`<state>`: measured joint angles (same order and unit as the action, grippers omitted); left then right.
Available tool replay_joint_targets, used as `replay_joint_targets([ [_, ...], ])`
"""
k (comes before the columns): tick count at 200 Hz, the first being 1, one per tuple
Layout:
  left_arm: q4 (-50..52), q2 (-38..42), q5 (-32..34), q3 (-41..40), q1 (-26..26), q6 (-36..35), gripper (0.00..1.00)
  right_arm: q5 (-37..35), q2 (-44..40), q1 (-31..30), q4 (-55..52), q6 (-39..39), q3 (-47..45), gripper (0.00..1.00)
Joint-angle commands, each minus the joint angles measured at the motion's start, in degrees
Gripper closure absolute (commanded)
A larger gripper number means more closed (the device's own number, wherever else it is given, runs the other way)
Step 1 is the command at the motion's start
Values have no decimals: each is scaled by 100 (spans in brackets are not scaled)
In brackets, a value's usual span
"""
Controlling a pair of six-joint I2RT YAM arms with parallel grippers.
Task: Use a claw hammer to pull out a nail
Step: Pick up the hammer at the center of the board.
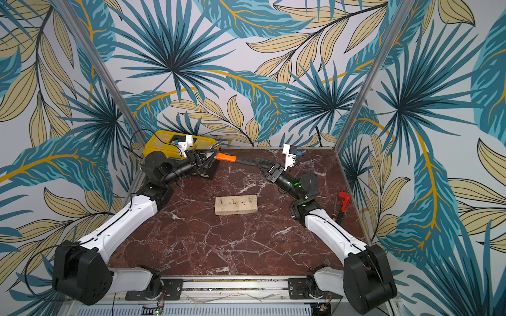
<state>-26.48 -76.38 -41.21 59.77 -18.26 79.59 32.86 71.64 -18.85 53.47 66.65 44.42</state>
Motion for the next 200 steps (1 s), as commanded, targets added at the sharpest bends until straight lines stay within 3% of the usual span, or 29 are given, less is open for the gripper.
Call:
replay_joint_targets([
  [1,-445,264,-534,169,-149,-50,100,166,-55,-78,-433,-277,21,91],
  [29,-438,291,-544,90,-150,-74,100,23,-191,-78,-886,-476,70,100],
  [47,-437,275,-537,55,-145,-62,66,-122,-356,-78,-1253,-673,107,100],
  [60,-437,268,-529,14,-141,-80,53,-198,-492,-79,-1588,-844,200,100],
  [78,-437,298,-470,-112,-87,-114,42,-297,-652,-76,-1925,-964,300,100],
  [135,-437,387,-712,-526,323,-206,37,-286,-941,-51,-2929,-1383,684,100],
  [200,-430,156,-1791,-421,473,-269,40,299,-759,0,-2935,-1244,934,100],
])
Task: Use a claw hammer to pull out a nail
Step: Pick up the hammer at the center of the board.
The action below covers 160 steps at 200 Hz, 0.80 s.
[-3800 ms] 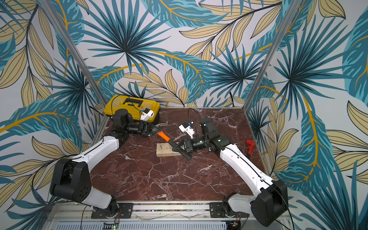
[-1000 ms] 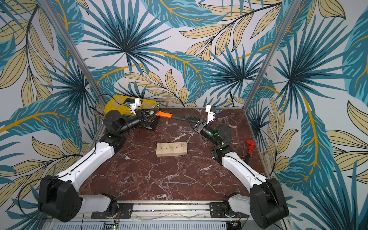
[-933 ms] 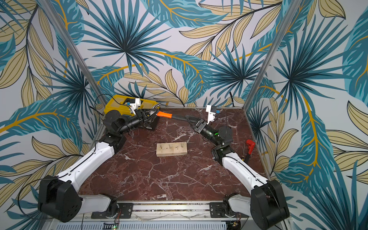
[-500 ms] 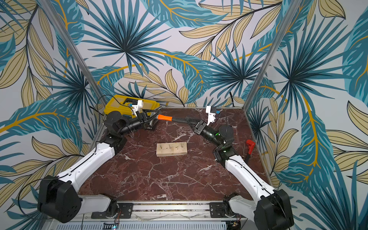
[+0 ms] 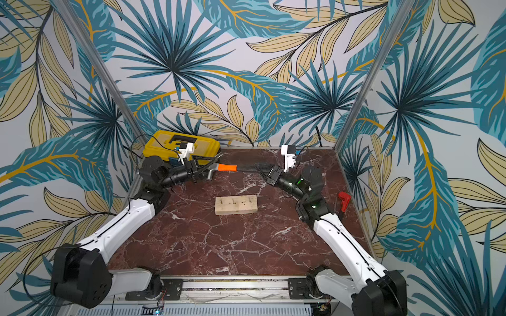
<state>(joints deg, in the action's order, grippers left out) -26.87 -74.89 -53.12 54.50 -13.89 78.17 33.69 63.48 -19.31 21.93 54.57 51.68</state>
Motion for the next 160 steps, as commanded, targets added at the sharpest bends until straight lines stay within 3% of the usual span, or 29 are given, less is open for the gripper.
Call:
replay_joint_targets([
  [1,-390,4,-614,110,35,-127,40,225,62,44,217,-34,214,100],
  [58,-384,-225,-1360,389,53,-109,65,625,192,67,7,-91,377,100],
  [95,-389,-276,-1466,465,62,-109,100,672,277,94,-137,-108,404,100],
  [109,-387,-263,-1460,458,62,-140,100,780,317,96,-290,-179,491,100],
  [142,-389,-232,-1414,370,62,-197,100,702,281,111,-349,-120,455,67],
  [160,-386,-202,-1394,333,62,-214,100,673,287,112,-211,19,428,64],
])
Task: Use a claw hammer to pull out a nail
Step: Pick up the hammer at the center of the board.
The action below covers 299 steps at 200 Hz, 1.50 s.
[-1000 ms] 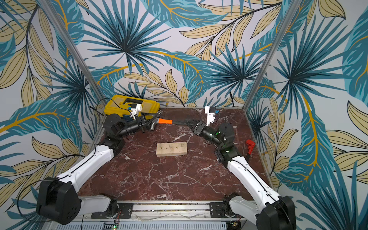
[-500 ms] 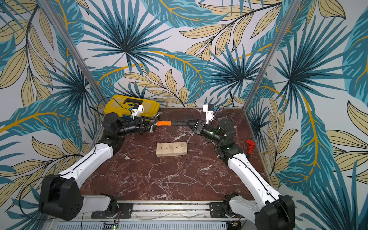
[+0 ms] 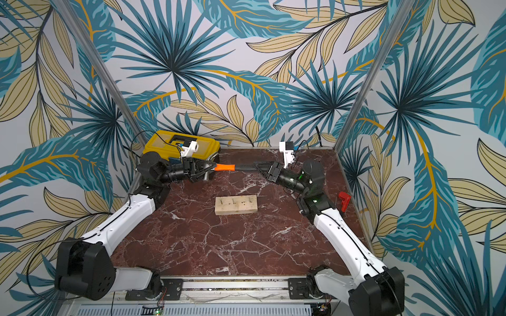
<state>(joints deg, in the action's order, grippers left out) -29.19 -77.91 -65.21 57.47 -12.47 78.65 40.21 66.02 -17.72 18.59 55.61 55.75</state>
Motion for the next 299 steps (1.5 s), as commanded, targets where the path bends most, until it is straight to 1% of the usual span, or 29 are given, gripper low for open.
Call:
replay_joint_targets([
  [1,-156,100,-185,32,-80,-262,100,22,34,-48,131,-82,23,64],
  [5,-157,105,-183,27,-81,-254,100,44,34,-48,146,-57,31,62],
  [10,-157,109,-178,27,-87,-259,100,68,42,-43,181,-35,33,62],
  [45,-157,138,-176,9,-139,-271,100,170,79,-45,420,179,37,63],
  [64,-153,94,-190,9,-220,-287,100,225,137,-56,764,409,6,66],
  [79,-157,62,-185,10,-281,-288,100,259,192,-55,936,510,7,71],
  [106,-157,48,-188,25,-309,-297,100,256,202,-57,841,471,51,71],
  [118,-156,48,-188,27,-309,-290,100,258,200,-52,823,442,50,75],
  [132,-156,42,-195,27,-313,-298,100,259,209,-54,723,399,80,77],
  [169,-157,-46,-146,43,-298,-296,100,400,280,-57,531,314,160,97],
  [176,-157,-69,-112,36,-279,-273,81,368,258,-58,462,266,173,100],
  [181,-157,-81,-78,23,-253,-264,71,337,242,-52,372,211,189,100],
  [197,-157,-94,58,-59,-146,-246,56,134,147,-56,-4,-52,232,100],
  [205,-157,-96,132,-131,-63,-254,51,-1,85,-52,-197,-203,250,100],
  [226,-148,-93,292,-408,178,-307,43,-293,-68,-31,-824,-607,371,100],
  [243,75,-79,432,-681,334,-494,42,-601,-199,11,-1526,-1004,537,100],
  [249,215,-76,468,-747,362,-632,42,-737,-235,15,-1930,-1190,660,100],
  [257,506,-51,548,-785,377,-887,42,-953,-246,15,-2582,-1526,890,100],
  [270,1295,26,747,-766,379,-1483,41,-1363,-223,15,-3720,-2051,1279,100],
  [286,2508,153,1216,-647,368,-2354,39,-1779,-207,15,-4543,-2485,1608,100],
  [299,3218,235,1607,-568,351,-2926,39,-2028,-180,15,-5050,-2728,1813,100],
])
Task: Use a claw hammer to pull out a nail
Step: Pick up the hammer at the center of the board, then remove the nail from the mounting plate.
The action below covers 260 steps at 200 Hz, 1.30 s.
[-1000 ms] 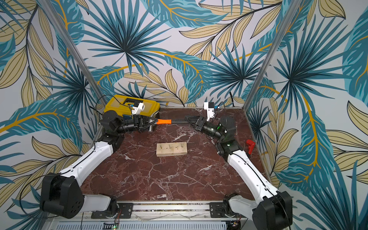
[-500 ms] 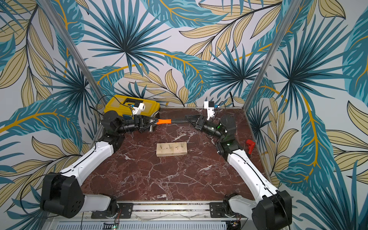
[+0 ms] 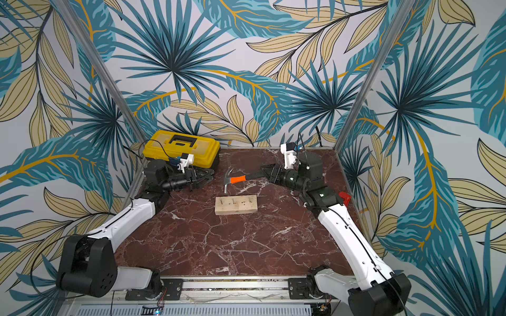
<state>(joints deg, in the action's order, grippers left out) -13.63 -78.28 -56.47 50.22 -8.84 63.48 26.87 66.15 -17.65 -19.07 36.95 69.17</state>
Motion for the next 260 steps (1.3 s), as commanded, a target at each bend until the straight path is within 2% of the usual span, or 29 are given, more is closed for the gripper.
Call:
replay_joint_targets([
  [1,1715,280,764,165,-17,-1444,39,-711,-187,8,-1319,-872,482,100],
  [23,2809,331,1519,432,-206,-2325,38,-1079,-49,2,-2140,-1183,904,100],
  [42,3761,277,2382,814,-629,-3099,38,-1505,152,-51,-2927,-1485,1391,100],
  [67,4092,152,3011,1016,-992,-3454,38,-2113,458,-271,-3811,-1849,2079,100],
  [91,4078,48,3164,1183,-1187,-3713,36,-2376,650,-477,-4196,-1995,2407,100],
  [121,4151,-238,2868,1473,-1225,-4197,41,-2694,913,-767,-4595,-2100,2725,100],
  [169,4660,-970,3464,2259,-1649,-5184,42,-2678,1132,-951,-4736,-2030,2914,100],
  [195,4711,-1427,3375,2576,-1793,-5533,39,-2621,1240,-1037,-4705,-1981,2924,100],
  [230,4780,-1925,3915,2884,-2087,-5960,39,-2561,1268,-1085,-4478,-1955,2766,100],
  [260,4955,-2377,4215,3155,-2304,-6114,46,-2564,1347,-1104,-4451,-1939,2755,100],
])
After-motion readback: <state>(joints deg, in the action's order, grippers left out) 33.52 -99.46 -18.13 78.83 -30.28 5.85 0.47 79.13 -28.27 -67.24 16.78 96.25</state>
